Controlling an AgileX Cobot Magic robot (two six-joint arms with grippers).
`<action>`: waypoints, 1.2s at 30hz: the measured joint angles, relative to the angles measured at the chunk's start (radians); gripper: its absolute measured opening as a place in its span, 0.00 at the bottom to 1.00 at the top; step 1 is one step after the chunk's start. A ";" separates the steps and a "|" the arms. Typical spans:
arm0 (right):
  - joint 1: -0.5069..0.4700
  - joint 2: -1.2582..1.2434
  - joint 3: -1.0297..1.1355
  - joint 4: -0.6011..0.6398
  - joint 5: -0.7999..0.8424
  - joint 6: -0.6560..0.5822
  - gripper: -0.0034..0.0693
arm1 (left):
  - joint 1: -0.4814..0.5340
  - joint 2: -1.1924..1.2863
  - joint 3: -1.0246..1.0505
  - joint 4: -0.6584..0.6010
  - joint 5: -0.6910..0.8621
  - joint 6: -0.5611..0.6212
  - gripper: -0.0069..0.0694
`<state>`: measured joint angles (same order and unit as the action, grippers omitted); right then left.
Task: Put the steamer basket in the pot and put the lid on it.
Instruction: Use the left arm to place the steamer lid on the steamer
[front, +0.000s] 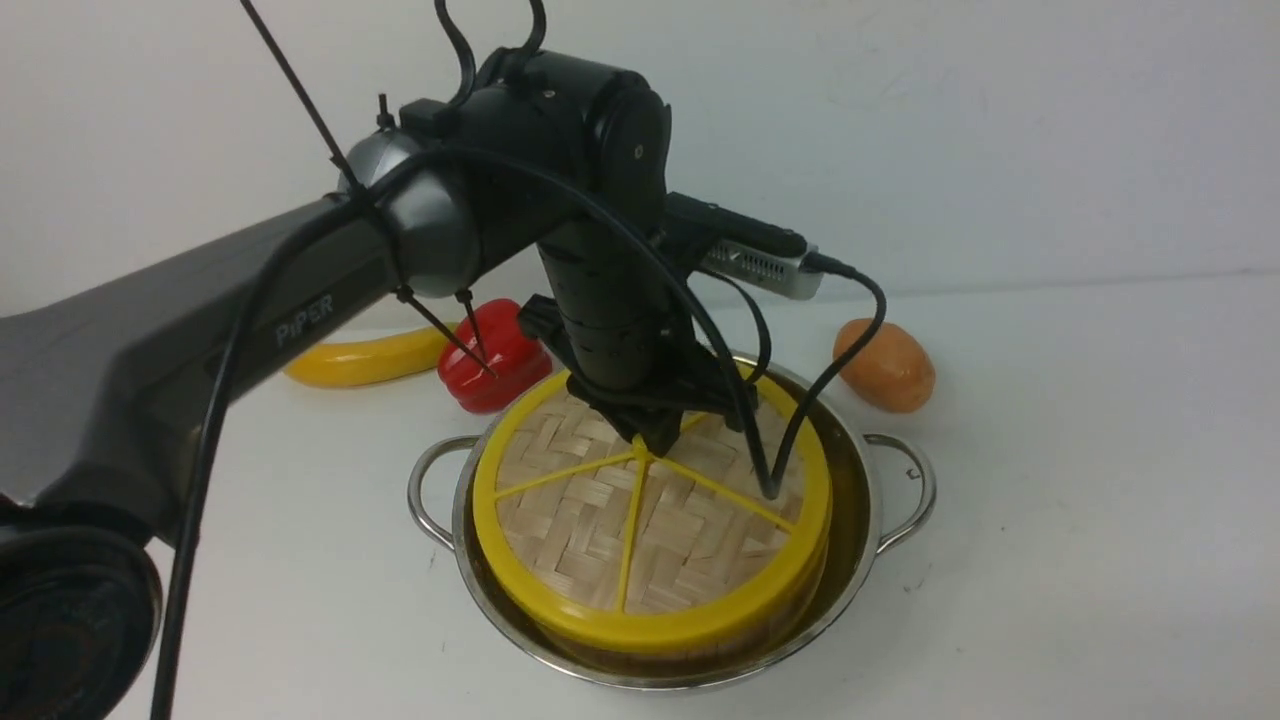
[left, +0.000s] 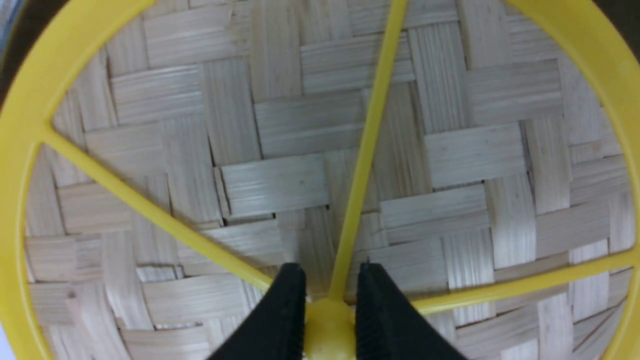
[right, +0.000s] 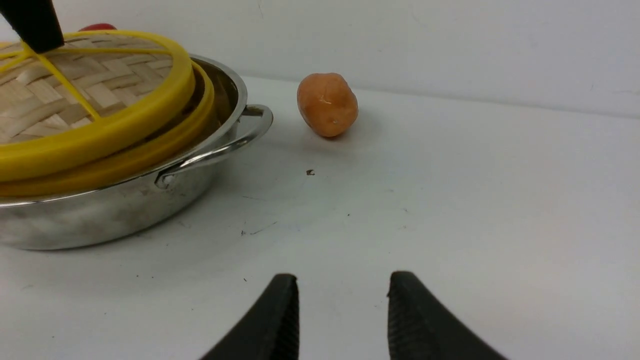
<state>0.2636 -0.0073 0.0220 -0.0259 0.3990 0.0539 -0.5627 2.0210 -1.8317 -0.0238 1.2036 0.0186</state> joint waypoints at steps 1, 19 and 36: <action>0.000 0.000 0.000 0.000 0.000 0.000 0.38 | 0.000 0.000 -0.008 -0.003 -0.002 0.000 0.25; 0.000 0.000 0.000 0.000 0.000 0.000 0.38 | 0.000 0.043 -0.033 -0.004 0.020 0.003 0.25; 0.000 0.000 0.000 0.000 0.000 0.000 0.38 | 0.000 0.049 -0.100 -0.003 0.026 0.006 0.25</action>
<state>0.2636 -0.0073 0.0220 -0.0259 0.3990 0.0539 -0.5627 2.0699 -1.9322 -0.0271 1.2292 0.0248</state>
